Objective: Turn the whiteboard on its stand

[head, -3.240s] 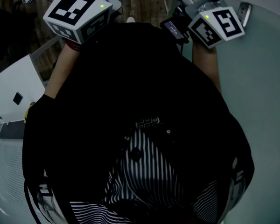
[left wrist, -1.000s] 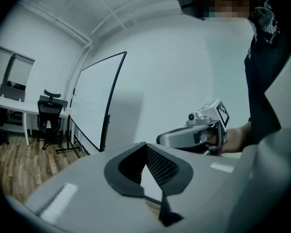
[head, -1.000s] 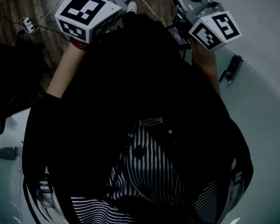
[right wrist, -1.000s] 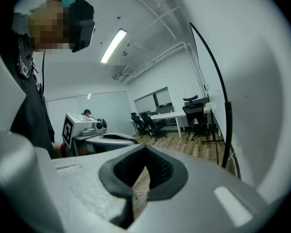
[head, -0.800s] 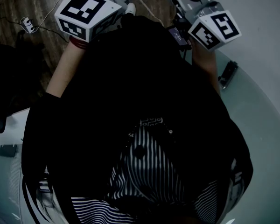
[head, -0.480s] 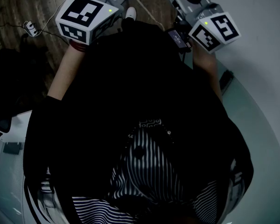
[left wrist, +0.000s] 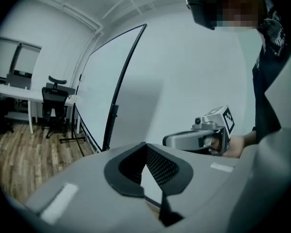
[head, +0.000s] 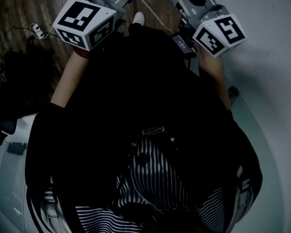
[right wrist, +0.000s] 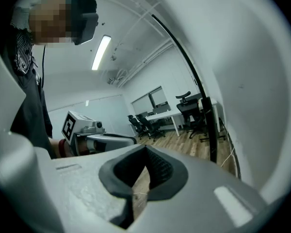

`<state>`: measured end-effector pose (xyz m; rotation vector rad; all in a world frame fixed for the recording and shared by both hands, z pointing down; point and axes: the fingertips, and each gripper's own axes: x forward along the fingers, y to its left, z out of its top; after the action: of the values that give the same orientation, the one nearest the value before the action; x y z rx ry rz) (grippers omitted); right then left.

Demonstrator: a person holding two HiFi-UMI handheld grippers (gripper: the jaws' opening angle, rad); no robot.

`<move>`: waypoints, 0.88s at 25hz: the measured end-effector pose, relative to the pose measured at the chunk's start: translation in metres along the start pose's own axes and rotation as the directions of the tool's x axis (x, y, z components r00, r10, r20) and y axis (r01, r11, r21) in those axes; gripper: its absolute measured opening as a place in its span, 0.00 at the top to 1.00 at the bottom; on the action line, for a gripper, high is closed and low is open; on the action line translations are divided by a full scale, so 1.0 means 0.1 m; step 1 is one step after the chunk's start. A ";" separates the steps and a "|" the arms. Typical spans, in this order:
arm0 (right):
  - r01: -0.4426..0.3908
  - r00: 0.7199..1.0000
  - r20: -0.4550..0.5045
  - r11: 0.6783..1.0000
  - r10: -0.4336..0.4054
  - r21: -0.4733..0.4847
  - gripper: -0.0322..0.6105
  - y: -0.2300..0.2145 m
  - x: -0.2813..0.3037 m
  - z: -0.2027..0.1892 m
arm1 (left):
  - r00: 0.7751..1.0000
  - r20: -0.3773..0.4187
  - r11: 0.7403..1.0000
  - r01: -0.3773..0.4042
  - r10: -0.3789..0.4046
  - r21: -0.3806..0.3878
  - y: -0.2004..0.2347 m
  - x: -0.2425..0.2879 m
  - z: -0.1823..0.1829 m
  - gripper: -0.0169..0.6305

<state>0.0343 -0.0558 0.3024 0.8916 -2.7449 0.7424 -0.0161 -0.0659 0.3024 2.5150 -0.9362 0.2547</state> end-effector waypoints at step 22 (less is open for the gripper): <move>0.094 0.995 0.029 0.996 -0.094 0.002 0.95 -0.09 -0.07 0.12 | 0.996 -0.021 0.996 0.089 -0.089 -0.027 0.08 0.14 -0.03 0.97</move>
<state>0.0454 -0.0648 0.2935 1.0311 -2.7058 0.7186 -0.0104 -0.0781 0.3120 2.5167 -0.8113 0.2404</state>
